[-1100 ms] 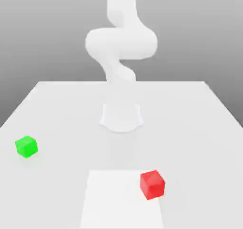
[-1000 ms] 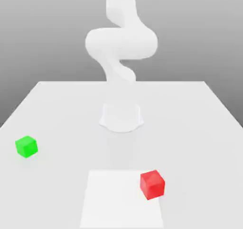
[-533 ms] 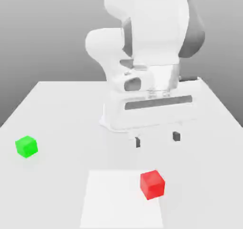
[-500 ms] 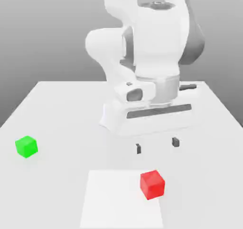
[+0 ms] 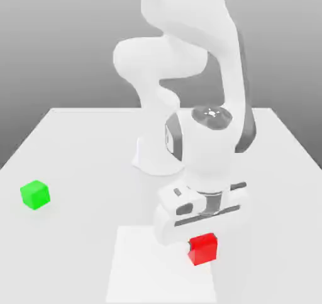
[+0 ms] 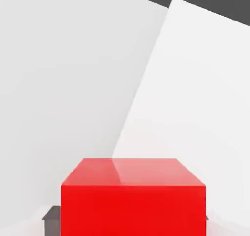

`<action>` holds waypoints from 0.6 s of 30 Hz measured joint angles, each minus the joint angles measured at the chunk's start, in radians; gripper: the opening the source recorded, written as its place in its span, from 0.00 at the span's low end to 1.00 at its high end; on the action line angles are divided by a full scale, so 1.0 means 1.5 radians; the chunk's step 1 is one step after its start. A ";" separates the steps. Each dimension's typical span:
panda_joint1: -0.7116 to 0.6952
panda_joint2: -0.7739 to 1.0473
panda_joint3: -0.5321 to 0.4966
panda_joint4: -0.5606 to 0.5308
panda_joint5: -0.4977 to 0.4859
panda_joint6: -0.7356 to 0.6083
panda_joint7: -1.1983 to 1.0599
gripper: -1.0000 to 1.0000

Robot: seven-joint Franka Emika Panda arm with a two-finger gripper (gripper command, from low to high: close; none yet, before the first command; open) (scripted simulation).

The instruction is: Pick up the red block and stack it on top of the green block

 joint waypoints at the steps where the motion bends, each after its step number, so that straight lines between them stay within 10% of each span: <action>1: -0.001 -0.009 0.001 -0.001 0.001 -0.007 -0.001 0.00; 18: -0.243 -0.219 -0.116 -0.030 -0.040 -0.173 -0.308 0.00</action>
